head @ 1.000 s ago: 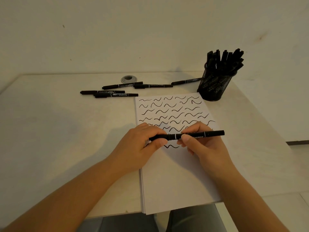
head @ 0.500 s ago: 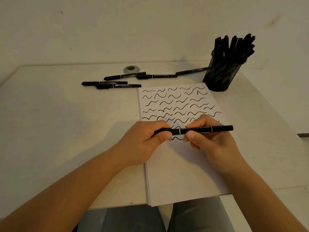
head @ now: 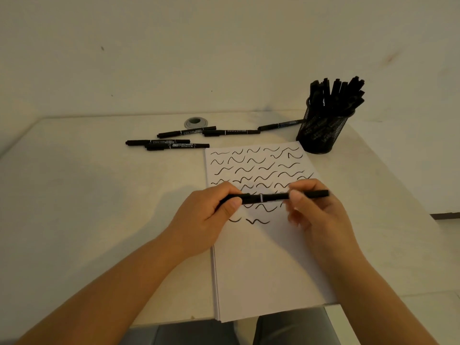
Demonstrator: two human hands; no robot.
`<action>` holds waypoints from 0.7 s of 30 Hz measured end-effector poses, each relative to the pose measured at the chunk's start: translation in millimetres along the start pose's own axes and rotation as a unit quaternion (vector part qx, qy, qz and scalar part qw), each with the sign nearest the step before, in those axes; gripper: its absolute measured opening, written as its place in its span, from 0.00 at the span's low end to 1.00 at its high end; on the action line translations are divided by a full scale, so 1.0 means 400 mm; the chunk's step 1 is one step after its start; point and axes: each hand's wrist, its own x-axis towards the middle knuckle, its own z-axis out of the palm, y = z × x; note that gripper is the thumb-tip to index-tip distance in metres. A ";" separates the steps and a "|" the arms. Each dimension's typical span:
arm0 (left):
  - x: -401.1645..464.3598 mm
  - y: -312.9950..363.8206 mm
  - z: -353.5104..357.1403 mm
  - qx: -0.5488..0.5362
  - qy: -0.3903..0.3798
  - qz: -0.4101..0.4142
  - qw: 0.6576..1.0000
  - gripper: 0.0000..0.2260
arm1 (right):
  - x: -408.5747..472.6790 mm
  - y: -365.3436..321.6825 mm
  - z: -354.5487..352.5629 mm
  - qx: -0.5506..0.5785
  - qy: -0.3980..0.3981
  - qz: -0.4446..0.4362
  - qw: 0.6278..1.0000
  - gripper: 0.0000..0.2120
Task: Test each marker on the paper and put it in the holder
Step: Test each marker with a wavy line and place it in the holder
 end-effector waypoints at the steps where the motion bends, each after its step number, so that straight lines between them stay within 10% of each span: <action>1: 0.002 -0.001 -0.008 0.009 0.021 -0.010 1.000 0.06 | 0.007 -0.002 -0.008 -0.005 0.040 -0.006 0.999 0.06; 4: 0.020 0.002 -0.033 0.063 0.079 -0.033 0.994 0.04 | 0.028 -0.019 -0.026 -0.220 0.112 -0.127 0.961 0.11; 10: 0.094 0.044 -0.042 0.320 0.096 0.048 0.941 0.10 | 0.088 -0.060 0.018 -0.564 0.008 -0.326 0.759 0.10; 21: 0.245 0.133 -0.033 0.358 0.074 0.192 0.911 0.15 | 0.195 -0.137 -0.001 -0.601 -0.065 -0.373 0.704 0.06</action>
